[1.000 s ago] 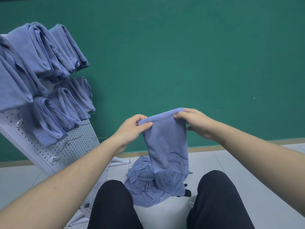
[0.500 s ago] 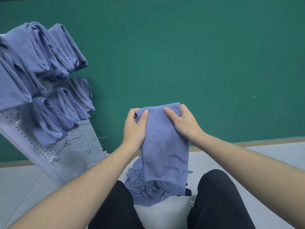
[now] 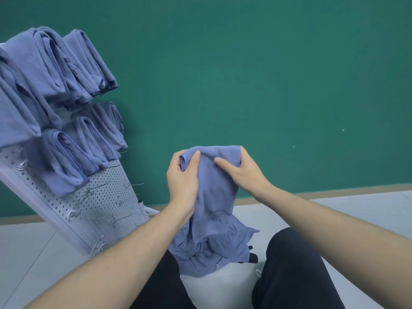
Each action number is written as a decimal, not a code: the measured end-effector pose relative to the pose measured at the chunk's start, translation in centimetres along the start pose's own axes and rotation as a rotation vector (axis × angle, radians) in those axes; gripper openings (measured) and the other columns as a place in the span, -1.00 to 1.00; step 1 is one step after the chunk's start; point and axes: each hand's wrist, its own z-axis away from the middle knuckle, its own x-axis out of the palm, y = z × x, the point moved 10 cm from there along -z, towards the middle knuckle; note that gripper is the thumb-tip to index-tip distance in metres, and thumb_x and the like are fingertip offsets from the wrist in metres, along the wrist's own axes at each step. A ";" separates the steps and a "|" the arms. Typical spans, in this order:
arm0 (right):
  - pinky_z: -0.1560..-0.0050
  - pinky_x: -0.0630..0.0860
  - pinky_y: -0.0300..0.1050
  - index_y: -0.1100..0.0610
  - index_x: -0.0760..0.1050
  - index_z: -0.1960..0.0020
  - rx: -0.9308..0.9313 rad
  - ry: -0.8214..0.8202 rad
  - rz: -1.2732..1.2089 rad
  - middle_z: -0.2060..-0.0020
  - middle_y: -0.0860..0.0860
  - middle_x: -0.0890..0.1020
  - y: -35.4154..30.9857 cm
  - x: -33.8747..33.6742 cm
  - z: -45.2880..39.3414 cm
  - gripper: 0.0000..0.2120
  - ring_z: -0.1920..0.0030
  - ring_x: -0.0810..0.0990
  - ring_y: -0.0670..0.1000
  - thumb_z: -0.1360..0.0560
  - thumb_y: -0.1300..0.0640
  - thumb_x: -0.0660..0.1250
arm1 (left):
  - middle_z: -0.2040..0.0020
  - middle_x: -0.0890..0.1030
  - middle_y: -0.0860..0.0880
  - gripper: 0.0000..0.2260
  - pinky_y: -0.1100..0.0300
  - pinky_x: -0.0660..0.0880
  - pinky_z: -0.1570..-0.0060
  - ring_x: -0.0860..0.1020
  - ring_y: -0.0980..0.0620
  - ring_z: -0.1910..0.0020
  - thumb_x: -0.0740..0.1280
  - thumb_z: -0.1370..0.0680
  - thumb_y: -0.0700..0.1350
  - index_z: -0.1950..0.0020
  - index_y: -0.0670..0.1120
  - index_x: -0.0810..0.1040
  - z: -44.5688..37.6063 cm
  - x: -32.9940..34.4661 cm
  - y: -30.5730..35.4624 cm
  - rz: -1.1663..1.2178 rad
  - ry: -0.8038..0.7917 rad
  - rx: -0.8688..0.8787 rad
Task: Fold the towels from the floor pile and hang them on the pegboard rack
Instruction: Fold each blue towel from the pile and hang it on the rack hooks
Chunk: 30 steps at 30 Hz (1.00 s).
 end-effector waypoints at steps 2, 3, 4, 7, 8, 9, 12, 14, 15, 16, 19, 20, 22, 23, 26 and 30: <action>-0.16 0.57 -0.12 -0.03 0.46 -0.21 0.022 -0.072 -0.050 -0.09 -0.20 0.64 0.8 0.7 0.1 -0.55 -0.10 0.62 -0.22 -0.41 -0.10 0.54 | 0.15 0.60 0.04 -0.95 0.12 0.55 -0.01 0.54 0.12 0.18 0.42 -0.57 -0.10 0.07 0.02 0.58 -0.2 -0.1 0.5 -0.033 0.009 0.042; -0.15 0.58 -0.10 -0.02 0.47 -0.19 0.021 -0.070 -0.042 -0.09 -0.18 0.65 1.0 0.7 0.1 -0.56 -0.09 0.62 -0.20 -0.40 -0.05 0.56 | 0.16 0.59 0.05 -0.94 0.16 0.54 0.02 0.52 0.13 0.19 0.42 -0.57 -0.11 0.07 0.01 0.57 -0.1 -0.1 0.7 -0.048 0.009 0.059; -0.13 0.58 -0.09 -0.01 0.49 -0.16 0.010 -0.046 -0.034 -0.06 -0.17 0.65 1.0 0.6 0.2 -0.61 -0.08 0.63 -0.17 -0.41 0.01 0.55 | 0.18 0.57 0.06 -0.93 0.21 0.52 0.06 0.51 0.15 0.22 0.42 -0.57 -0.13 0.08 0.00 0.56 0.0 -0.1 0.8 -0.060 0.006 0.077; -0.06 0.60 -0.04 0.06 0.50 -0.08 -0.021 0.062 -0.058 0.02 -0.11 0.66 0.3 0.2 0.4 -0.77 -0.02 0.64 -0.07 -0.47 0.13 0.47 | 0.18 0.55 0.07 -0.92 0.30 0.48 0.12 0.49 0.16 0.24 0.43 -0.56 -0.16 0.06 -0.05 0.54 0.4 0.3 0.9 -0.111 -0.018 0.119; -0.04 0.59 -0.01 0.09 0.50 -0.05 -0.026 0.086 -0.062 0.06 -0.08 0.66 0.1 0.3 0.5 -0.81 0.01 0.64 -0.03 -0.48 0.15 0.43 | 0.18 0.54 0.07 -0.90 0.30 0.48 0.13 0.48 0.15 0.24 0.43 -0.56 -0.16 0.05 -0.04 0.52 0.5 0.5 0.9 -0.129 -0.021 0.129; 0.00 0.58 0.02 0.11 0.49 -0.02 -0.029 0.100 -0.061 0.10 -0.07 0.66 -0.1 0.5 0.6 -0.85 0.08 0.63 -0.01 -0.48 0.18 0.40 | 0.19 0.52 0.08 -0.88 0.30 0.46 0.14 0.47 0.15 0.24 0.43 -0.56 -0.16 0.06 -0.02 0.49 0.6 0.7 0.8 -0.140 -0.021 0.134; 0.17 0.51 0.00 0.13 0.43 0.07 -0.048 0.098 -0.054 0.27 -0.11 0.56 -0.5 1.6 0.9 -0.87 0.27 0.47 -0.05 -0.43 0.14 0.34 | 0.21 0.48 0.09 -0.83 0.33 0.42 0.19 0.43 0.18 0.28 0.40 -0.57 -0.18 0.08 0.00 0.42 0.8 1.3 0.6 -0.160 -0.019 0.138; 0.23 0.45 -0.03 0.13 0.38 0.10 -0.064 0.078 -0.065 0.33 -0.13 0.51 -0.9 2.2 1.3 -0.80 0.31 0.42 -0.07 -0.42 0.06 0.35 | 0.21 0.48 0.09 -0.84 0.32 0.41 0.20 0.42 0.18 0.30 0.38 -0.58 -0.17 0.06 -0.02 0.40 0.9 1.8 0.6 -0.170 -0.028 0.134; 0.24 0.42 -0.04 0.13 0.36 0.12 -0.078 0.060 -0.085 0.33 -0.11 0.49 -1.2 2.5 1.5 -0.77 0.32 0.40 -0.06 -0.42 0.04 0.36 | 0.21 0.48 0.09 -0.84 0.32 0.41 0.21 0.43 0.18 0.30 0.38 -0.58 -0.17 0.06 -0.03 0.40 0.8 1.9 0.6 -0.167 -0.030 0.131; 0.25 0.40 -0.05 0.14 0.34 0.12 -0.086 0.039 -0.117 0.32 -0.08 0.50 -1.5 2.8 1.6 -0.76 0.32 0.40 -0.06 -0.42 0.03 0.36 | 0.21 0.48 0.09 -0.85 0.33 0.42 0.22 0.43 0.19 0.31 0.37 -0.58 -0.17 0.05 -0.04 0.40 0.7 2.0 0.5 -0.160 -0.029 0.126; 0.24 0.43 0.00 0.21 0.37 0.08 -0.088 0.015 -0.202 0.22 0.19 0.55 -1.8 3.0 1.8 -0.70 0.27 0.44 -0.03 -0.41 0.01 0.36 | 0.20 0.51 0.09 -0.86 0.34 0.44 0.21 0.46 0.19 0.29 0.38 -0.58 -0.14 0.04 -0.02 0.42 0.4 2.0 0.2 -0.141 -0.034 0.099; 0.24 0.46 0.06 0.21 0.37 0.06 -0.085 0.017 -0.201 0.18 0.23 0.56 -1.9 2.9 1.7 -0.68 0.27 0.45 -0.01 -0.41 -0.01 0.36 | 0.18 0.53 0.09 -0.88 0.33 0.45 0.19 0.48 0.18 0.27 0.39 -0.58 -0.13 0.03 -0.02 0.44 0.3 2.0 0.0 -0.135 -0.041 0.090; 0.22 0.54 0.19 0.20 0.36 0.07 -0.070 0.028 -0.169 0.21 0.19 0.56 -1.9 2.6 1.5 -0.67 0.27 0.46 0.00 -0.42 -0.03 0.37 | 0.17 0.56 0.08 -0.90 0.33 0.48 0.17 0.51 0.19 0.26 0.42 -0.57 -0.14 0.01 -0.05 0.50 0.4 2.1 -0.2 -0.108 -0.066 0.067; 0.18 0.56 0.21 0.20 0.36 0.07 -0.064 0.041 -0.151 0.23 0.14 0.56 -1.9 2.3 1.4 -0.68 0.27 0.47 -0.01 -0.43 -0.03 0.38 | 0.18 0.58 0.10 -0.92 0.35 0.48 0.17 0.52 0.21 0.26 0.42 -0.57 -0.15 0.01 -0.05 0.53 0.5 2.1 -0.3 -0.089 -0.079 0.056; 0.11 0.58 0.19 0.16 0.39 0.06 -0.080 0.079 -0.124 0.20 0.08 0.60 -2.1 1.4 1.2 -0.73 0.26 0.49 -0.03 -0.45 0.00 0.38 | 0.23 0.65 0.15 -0.95 0.37 0.50 0.20 0.58 0.22 0.25 0.42 -0.57 -0.17 -0.02 -0.07 0.63 0.9 2.3 -0.5 -0.053 -0.116 0.019; 0.14 0.57 0.17 0.04 0.38 0.15 -0.101 0.074 -0.154 0.31 -0.14 0.55 -2.4 1.3 1.5 -0.81 0.29 0.50 -0.03 -0.46 -0.01 0.38 | 0.04 0.72 0.02 -0.89 0.25 0.60 0.07 0.67 0.07 0.12 0.42 -0.58 -0.11 -0.08 -0.04 0.69 0.7 2.3 -1.1 -0.036 -0.127 -0.049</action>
